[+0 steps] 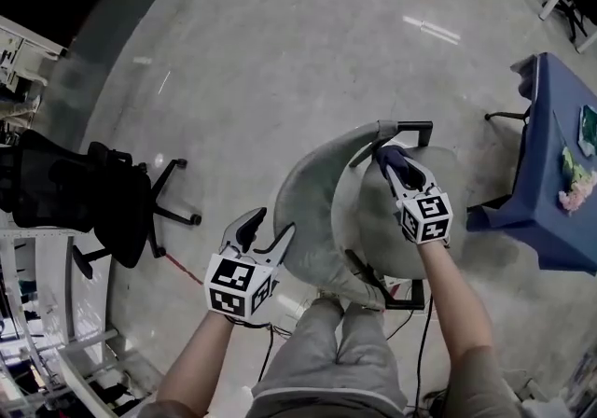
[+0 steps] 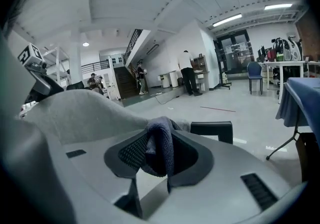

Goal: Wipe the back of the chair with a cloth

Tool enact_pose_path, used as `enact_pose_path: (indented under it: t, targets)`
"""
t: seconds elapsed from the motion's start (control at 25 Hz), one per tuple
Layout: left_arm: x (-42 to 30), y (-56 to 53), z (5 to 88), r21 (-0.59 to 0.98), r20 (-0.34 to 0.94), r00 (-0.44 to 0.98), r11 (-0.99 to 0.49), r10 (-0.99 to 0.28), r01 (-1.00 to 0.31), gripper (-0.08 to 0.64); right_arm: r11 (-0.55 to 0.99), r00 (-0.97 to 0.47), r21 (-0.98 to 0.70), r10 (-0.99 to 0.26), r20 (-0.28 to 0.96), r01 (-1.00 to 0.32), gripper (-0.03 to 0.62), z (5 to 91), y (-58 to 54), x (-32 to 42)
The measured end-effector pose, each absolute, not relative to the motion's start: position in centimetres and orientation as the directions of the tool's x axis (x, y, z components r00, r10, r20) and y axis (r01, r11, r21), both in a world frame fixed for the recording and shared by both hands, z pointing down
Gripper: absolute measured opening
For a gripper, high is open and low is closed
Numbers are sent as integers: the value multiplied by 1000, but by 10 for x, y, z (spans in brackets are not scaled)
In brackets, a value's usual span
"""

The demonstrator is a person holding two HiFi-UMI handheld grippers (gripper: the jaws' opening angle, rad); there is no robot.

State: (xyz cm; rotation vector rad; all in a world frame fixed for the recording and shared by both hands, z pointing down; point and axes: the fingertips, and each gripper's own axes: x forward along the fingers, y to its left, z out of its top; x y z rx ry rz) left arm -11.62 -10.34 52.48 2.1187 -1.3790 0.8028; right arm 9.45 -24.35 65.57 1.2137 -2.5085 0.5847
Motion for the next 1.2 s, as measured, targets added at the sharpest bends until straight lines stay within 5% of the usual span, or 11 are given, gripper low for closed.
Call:
enact_pose_path:
  t: [0.56,0.8,1.2]
  targets:
    - [-107,-107,546,111,684,379,-424,-623,-899,196,491,-603,-351,-676,424,-797,143,731,-279,50]
    - [-107,-107,548,114,694,375,-420,-615,-900,193,562,-771,-531,-515,375,-634,135,733,-218,-12]
    - [-106,-106,551,126,703,372,-409,-606,-904,189,704,-927,-651,-28,375,-284,126,713,-25,-22]
